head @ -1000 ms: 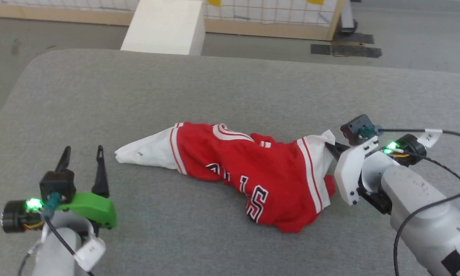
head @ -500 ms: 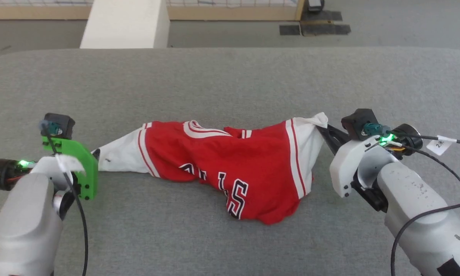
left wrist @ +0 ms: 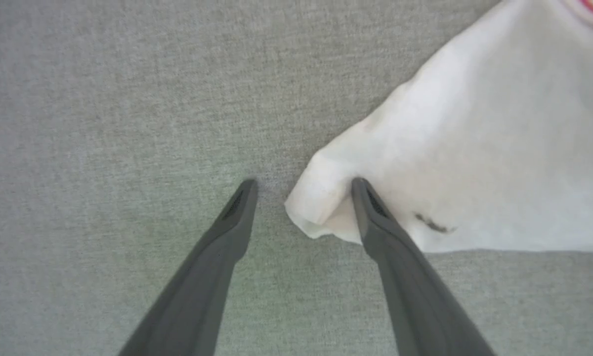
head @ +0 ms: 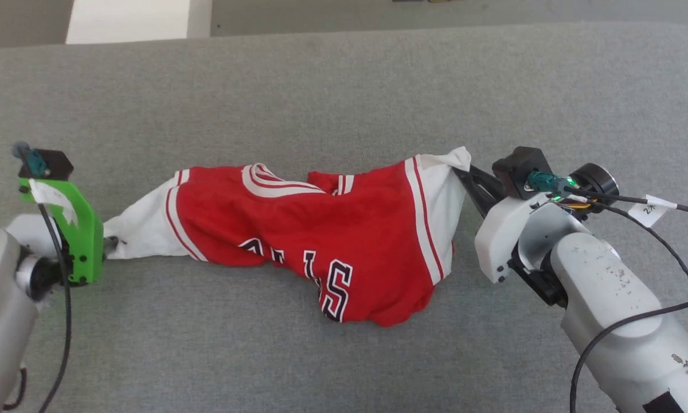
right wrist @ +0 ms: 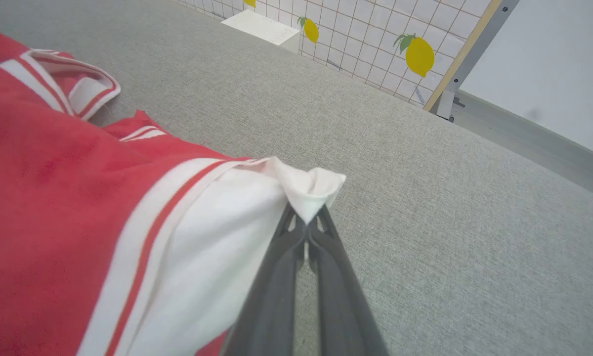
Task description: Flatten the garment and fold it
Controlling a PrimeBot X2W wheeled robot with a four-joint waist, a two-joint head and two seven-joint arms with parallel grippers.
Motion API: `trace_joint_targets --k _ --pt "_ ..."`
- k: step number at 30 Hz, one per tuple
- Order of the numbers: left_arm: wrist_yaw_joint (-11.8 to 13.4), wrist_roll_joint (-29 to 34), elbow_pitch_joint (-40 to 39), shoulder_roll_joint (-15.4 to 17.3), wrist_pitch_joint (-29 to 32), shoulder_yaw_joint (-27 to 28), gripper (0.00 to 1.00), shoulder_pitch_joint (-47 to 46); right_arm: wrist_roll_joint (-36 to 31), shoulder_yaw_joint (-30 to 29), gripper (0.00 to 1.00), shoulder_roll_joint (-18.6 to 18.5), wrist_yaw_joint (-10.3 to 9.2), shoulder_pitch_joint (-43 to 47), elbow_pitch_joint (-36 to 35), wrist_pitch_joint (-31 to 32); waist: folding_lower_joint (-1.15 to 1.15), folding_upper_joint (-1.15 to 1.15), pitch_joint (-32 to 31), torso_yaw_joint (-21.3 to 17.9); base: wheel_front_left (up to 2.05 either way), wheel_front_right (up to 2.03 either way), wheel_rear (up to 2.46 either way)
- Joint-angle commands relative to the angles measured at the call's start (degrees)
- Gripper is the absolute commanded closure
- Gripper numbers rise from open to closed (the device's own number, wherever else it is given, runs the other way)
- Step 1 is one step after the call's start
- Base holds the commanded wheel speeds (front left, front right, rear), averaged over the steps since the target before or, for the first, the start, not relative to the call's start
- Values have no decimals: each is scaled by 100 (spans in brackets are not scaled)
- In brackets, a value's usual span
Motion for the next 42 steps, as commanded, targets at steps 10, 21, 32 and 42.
trace_joint_targets --k 10,21,32,42 --pt "-14 -386 39 115 6 -778 100 -231 -142 -146 100 16 -10 195 -273 43 0 0 274 -64 0 0 0" --pt "-14 -394 -116 291 -1552 -1138 100 -334 -337 -584 100 56 -10 562 -247 -553 0 0 -503 206 0 0 0" --pt "137 102 -316 370 -3086 -1133 100 -711 -717 -1150 100 297 -10 378 -539 -1137 0 0 -1202 371 0 0 0" --pt "700 635 -896 275 -4164 -822 100 -1749 -1068 -1655 100 445 -10 -726 -580 -1412 0 0 -1231 404 0 0 0"
